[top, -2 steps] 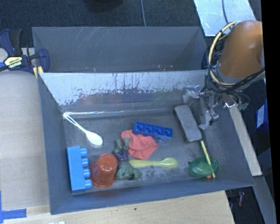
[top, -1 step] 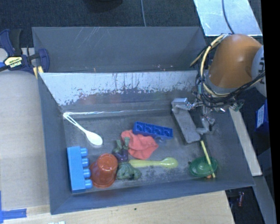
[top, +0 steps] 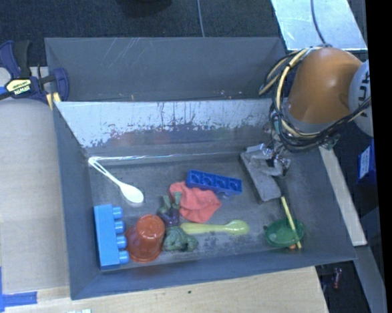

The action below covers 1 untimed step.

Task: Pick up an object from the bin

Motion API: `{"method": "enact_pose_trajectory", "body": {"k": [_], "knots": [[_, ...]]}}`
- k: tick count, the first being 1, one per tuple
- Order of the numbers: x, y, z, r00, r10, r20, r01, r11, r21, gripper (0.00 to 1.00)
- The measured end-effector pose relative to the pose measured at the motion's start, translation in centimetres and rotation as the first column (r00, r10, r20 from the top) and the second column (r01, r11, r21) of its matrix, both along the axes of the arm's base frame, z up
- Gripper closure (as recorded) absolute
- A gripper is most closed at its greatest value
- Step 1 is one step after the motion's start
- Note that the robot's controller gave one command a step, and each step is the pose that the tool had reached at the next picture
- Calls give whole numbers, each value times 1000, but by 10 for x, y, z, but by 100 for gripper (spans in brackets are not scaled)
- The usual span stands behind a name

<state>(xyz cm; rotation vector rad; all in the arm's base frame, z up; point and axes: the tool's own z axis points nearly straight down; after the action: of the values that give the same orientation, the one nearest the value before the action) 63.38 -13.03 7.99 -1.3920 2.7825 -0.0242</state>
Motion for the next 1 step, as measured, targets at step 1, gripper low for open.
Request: {"method": "enact_pose_trajectory", "body": {"k": [1], "knots": [[0, 0, 0, 1000, -1, 0, 1, 1000, 0, 100]]}}
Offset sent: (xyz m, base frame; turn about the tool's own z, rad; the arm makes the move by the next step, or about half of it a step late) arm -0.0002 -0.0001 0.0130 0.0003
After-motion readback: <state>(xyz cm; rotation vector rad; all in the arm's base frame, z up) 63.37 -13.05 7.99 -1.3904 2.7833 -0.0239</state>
